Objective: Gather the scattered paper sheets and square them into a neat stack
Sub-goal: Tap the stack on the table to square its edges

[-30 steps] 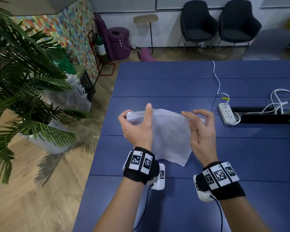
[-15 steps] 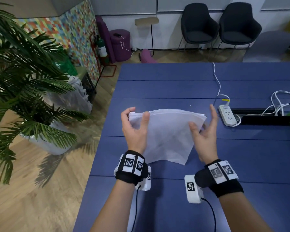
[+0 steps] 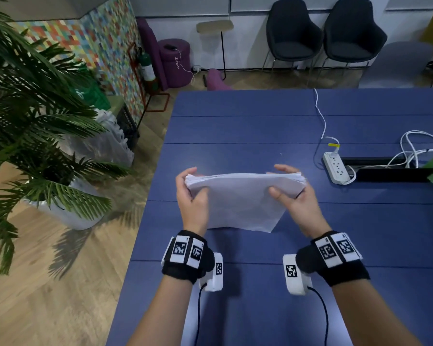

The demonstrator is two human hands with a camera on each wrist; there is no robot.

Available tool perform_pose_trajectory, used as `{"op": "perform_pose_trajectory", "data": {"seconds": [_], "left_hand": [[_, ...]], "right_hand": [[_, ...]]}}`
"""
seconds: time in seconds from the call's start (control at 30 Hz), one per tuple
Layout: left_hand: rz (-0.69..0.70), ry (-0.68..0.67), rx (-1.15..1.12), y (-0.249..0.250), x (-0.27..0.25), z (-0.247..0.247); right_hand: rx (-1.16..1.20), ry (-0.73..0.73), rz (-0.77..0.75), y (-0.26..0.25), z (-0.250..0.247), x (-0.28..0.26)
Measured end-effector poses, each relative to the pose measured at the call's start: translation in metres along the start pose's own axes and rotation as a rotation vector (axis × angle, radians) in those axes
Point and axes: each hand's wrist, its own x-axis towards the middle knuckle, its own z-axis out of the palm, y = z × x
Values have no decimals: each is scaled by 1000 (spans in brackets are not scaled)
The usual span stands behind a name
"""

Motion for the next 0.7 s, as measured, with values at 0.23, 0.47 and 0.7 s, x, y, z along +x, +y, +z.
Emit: {"op": "perform_pose_trajectory", "data": {"seconds": [0.23, 0.47, 0.7], "left_hand": [[-102, 16, 66, -4, 8, -2], [-285, -47, 155, -39, 4, -16], [-258, -237, 277, -45, 3, -21]], "right_hand": [[38, 1, 5, -5, 2, 11], [41, -45, 184, 29, -4, -2], [-17, -6, 199, 35, 0, 3]]}}
